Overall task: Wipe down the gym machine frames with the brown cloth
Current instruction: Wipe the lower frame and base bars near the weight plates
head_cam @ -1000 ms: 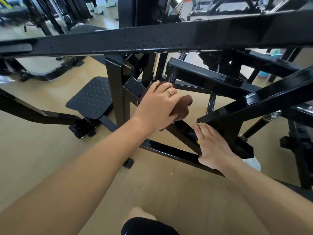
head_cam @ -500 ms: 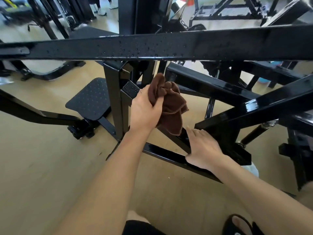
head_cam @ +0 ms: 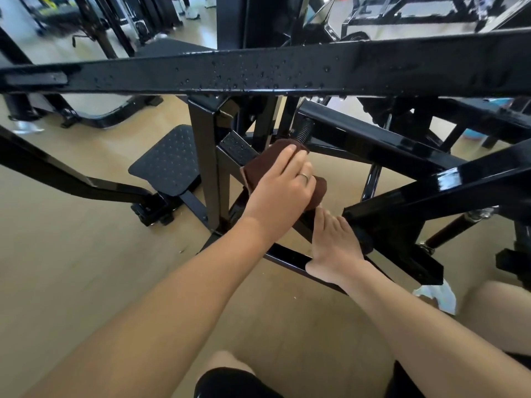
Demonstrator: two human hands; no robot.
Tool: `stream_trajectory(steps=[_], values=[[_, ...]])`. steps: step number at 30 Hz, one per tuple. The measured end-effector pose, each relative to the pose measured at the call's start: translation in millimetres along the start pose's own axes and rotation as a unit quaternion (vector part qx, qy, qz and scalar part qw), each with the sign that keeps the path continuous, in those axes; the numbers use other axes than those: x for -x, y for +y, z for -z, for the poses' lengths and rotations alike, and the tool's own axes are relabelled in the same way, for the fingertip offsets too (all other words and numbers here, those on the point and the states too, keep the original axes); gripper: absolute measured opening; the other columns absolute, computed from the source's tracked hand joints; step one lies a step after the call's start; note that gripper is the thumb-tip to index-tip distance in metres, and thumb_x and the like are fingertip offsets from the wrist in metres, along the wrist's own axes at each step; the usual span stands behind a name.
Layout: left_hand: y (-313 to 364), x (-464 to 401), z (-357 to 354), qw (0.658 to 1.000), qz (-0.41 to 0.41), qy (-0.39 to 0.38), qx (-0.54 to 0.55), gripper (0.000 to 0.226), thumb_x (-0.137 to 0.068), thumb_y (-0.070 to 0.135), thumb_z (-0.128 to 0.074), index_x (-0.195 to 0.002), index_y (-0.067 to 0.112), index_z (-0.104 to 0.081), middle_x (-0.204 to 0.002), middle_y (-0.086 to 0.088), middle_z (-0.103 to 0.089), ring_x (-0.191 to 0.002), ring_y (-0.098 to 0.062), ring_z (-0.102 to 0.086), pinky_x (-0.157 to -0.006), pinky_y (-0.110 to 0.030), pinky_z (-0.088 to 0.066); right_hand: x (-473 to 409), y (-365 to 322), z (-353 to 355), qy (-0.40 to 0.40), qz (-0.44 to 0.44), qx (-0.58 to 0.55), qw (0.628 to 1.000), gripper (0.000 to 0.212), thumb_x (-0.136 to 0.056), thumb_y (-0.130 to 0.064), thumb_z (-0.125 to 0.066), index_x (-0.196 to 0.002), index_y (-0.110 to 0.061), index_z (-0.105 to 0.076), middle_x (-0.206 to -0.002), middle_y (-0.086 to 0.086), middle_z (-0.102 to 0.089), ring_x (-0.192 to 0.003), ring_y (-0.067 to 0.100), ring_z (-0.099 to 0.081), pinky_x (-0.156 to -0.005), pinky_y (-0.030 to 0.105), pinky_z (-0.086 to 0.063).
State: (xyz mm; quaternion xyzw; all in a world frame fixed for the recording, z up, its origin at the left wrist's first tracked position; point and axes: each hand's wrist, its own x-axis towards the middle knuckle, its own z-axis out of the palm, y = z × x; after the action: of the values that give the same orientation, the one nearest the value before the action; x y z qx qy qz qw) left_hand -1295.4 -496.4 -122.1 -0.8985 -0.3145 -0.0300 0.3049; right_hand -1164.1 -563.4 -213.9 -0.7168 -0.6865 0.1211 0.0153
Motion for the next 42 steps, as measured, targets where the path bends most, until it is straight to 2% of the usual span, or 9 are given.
stream_trajectory(steps=[5, 12, 18, 23, 26, 28, 33, 38, 42], values=[[-25, 2, 4, 0.997, -0.07, 0.021, 0.023, 0.043, -0.096, 0.026, -0.059, -0.135, 0.009, -0.058, -0.148, -0.015, -0.054, -0.147, -0.035, -0.037, -0.125, -0.052, -0.017, 1, 4, 2, 0.001, 0.014, -0.005, 1.0, 0.126, -0.082, -0.043, -0.076, -0.161, -0.008, 0.015, -0.172, 0.008, -0.001, -0.159, 0.023, -0.006, -0.129, 0.036, -0.005], [-52, 1, 17, 0.984, -0.055, 0.029, 0.17, 0.051, -0.094, 0.029, -0.065, -0.139, 0.006, -0.057, -0.144, -0.013, -0.058, -0.14, -0.032, -0.047, -0.122, -0.043, -0.032, 0, 6, 0, -0.005, 0.017, -0.023, 1.0, 0.125, -0.082, -0.038, -0.077, -0.161, -0.012, 0.016, -0.172, 0.006, 0.002, -0.159, 0.023, -0.004, -0.128, 0.036, -0.004], [-93, 6, 24, 0.973, 0.035, 0.011, 0.229, 0.035, -0.093, 0.016, -0.061, -0.127, 0.005, -0.059, -0.112, -0.008, -0.069, -0.093, -0.021, -0.068, -0.079, -0.035, -0.06, -2, 9, -3, -0.013, 0.024, -0.015, 1.0, 0.122, -0.086, -0.039, -0.071, -0.159, -0.008, 0.021, -0.172, 0.008, 0.008, -0.159, 0.023, 0.001, -0.127, 0.036, 0.0], [-111, 13, 22, 0.99, 0.034, -0.022, 0.135, 0.042, -0.099, 0.018, -0.058, -0.139, 0.004, -0.056, -0.141, -0.013, -0.06, -0.131, -0.03, -0.055, -0.099, -0.043, -0.055, -3, 9, -4, -0.004, 0.027, 0.002, 1.0, 0.124, -0.085, -0.044, -0.072, -0.159, -0.006, 0.02, -0.172, 0.01, 0.006, -0.159, 0.025, -0.002, -0.128, 0.038, -0.004], [-96, 26, 18, 0.986, 0.084, -0.038, 0.138, 0.059, -0.096, 0.018, -0.065, -0.151, 0.005, -0.045, -0.152, -0.014, -0.05, -0.143, -0.027, -0.045, -0.119, -0.039, -0.036, -2, 12, -4, -0.015, 0.033, 0.0, 0.999, 0.123, -0.086, -0.042, -0.071, -0.159, -0.006, 0.021, -0.172, 0.009, 0.009, -0.159, 0.024, 0.0, -0.128, 0.037, -0.002], [-90, 42, 17, 0.991, 0.082, -0.039, 0.098, 0.068, -0.093, 0.015, -0.07, -0.153, 0.002, -0.04, -0.155, -0.016, -0.045, -0.145, -0.029, -0.042, -0.12, -0.035, -0.024, -1, 12, -5, -0.016, 0.034, 0.001, 0.999, 0.122, -0.086, -0.042, -0.07, -0.159, -0.006, 0.022, -0.172, 0.01, 0.009, -0.159, 0.024, 0.0, -0.128, 0.037, -0.003], [-100, 67, 15, 0.998, -0.004, -0.06, -0.025, 0.068, -0.1, 0.018, -0.06, -0.156, -0.001, -0.028, -0.16, -0.022, -0.033, -0.149, -0.031, -0.035, -0.124, -0.038, -0.027, -3, 11, -7, -0.01, 0.033, 0.0, 0.999, 0.122, -0.086, -0.046, -0.068, -0.158, -0.005, 0.022, -0.172, 0.01, 0.008, -0.159, 0.024, 0.0, -0.128, 0.037, -0.002], [-104, 37, 16, 0.998, 0.026, -0.054, 0.028, 0.061, -0.103, 0.011, -0.051, -0.158, 0.002, -0.027, -0.163, -0.018, -0.032, -0.151, -0.026, -0.032, -0.121, -0.029, -0.012, -4, 7, -9, -0.008, 0.018, 0.016, 1.0, 0.126, -0.085, -0.049, -0.07, -0.157, -0.005, 0.024, -0.172, 0.01, 0.009, -0.159, 0.026, 0.001, -0.126, 0.038, 0.0], [-105, 14, 26, 0.979, 0.114, -0.097, 0.137, 0.053, -0.098, 0.006, -0.054, -0.15, 0.008, -0.044, -0.154, -0.011, -0.046, -0.143, -0.027, -0.043, -0.118, -0.036, -0.037, -3, 4, -5, -0.017, 0.013, 0.024, 0.999, 0.127, -0.085, -0.05, -0.07, -0.157, -0.004, 0.023, -0.172, 0.012, 0.007, -0.159, 0.027, 0.001, -0.129, 0.04, -0.002]])
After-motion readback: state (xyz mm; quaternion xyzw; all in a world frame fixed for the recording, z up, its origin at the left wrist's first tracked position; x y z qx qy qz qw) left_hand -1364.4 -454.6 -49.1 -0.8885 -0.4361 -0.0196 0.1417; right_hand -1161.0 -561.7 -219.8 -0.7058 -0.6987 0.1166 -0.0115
